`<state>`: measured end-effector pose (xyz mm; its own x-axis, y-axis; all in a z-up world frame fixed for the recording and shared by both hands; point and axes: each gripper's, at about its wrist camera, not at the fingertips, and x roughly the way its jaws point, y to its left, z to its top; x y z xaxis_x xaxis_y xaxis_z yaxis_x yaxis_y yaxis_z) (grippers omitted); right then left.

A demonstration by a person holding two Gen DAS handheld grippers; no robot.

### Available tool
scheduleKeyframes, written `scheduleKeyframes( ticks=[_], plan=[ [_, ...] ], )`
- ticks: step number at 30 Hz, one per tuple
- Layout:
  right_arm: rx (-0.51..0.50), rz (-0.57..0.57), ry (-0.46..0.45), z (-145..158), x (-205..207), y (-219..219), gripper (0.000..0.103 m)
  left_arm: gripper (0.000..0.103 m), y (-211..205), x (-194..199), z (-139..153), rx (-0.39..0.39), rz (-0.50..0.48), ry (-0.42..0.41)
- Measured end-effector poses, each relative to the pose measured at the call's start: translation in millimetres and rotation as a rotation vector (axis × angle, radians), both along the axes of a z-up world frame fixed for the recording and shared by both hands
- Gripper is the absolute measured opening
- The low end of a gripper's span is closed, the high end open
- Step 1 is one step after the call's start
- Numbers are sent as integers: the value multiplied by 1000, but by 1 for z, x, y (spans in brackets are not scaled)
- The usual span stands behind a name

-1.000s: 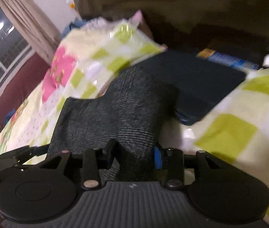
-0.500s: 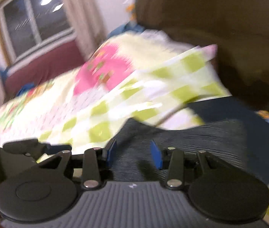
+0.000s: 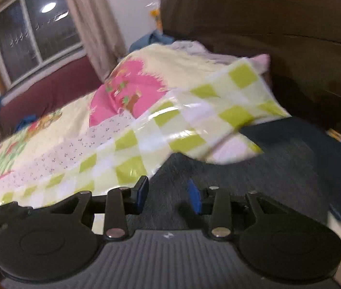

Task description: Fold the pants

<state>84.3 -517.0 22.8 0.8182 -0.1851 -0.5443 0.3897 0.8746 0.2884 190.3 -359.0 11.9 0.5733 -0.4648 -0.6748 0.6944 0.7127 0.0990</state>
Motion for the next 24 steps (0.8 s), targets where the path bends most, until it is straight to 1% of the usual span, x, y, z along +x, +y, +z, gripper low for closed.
scheduleKeyframes(
  ticks=[1, 2, 3, 4, 5, 6, 8, 10, 12, 14, 16, 17, 19, 24],
  plan=[
    [23, -7, 37, -13, -5, 0, 41, 103, 3, -2, 0, 12, 9, 1],
    [33, -13, 79, -25, -8, 0, 35, 103, 6, -5, 0, 27, 18, 2],
    [15, -20, 91, -30, -13, 3, 32, 103, 9, -8, 0, 46, 26, 7],
    [0, -28, 96, -27, -17, 6, 32, 103, 13, -12, 0, 62, 30, 15],
    [-1, -44, 90, -20, -23, 10, 34, 103, 18, -17, 1, 71, 34, 20],
    [6, -47, 59, -9, -34, 17, 37, 103, 23, -23, 2, 70, 36, 19],
    [10, -16, -6, 6, -58, 34, 38, 103, 35, -37, 7, 59, 40, 21],
    [14, 17, -24, 16, -85, 57, 38, 103, 47, -52, 11, 35, 40, 49],
    [26, 32, -23, 19, -112, 80, 39, 103, 60, -72, 14, -3, 32, 72],
    [45, 27, -18, 23, -135, 97, 40, 103, 70, -92, 15, -24, 14, 85],
    [103, 26, -30, 25, -159, 111, 41, 103, 79, -115, 16, -23, 4, 71],
    [109, 24, -31, 27, -165, 117, 41, 103, 84, -127, 17, -22, -2, 60],
    [80, 21, -21, 31, -182, 134, 42, 103, 96, -148, 21, -30, -10, 47],
    [64, 54, 17, 36, -208, 169, 44, 103, 133, -186, 30, -110, -8, 66]
  ],
)
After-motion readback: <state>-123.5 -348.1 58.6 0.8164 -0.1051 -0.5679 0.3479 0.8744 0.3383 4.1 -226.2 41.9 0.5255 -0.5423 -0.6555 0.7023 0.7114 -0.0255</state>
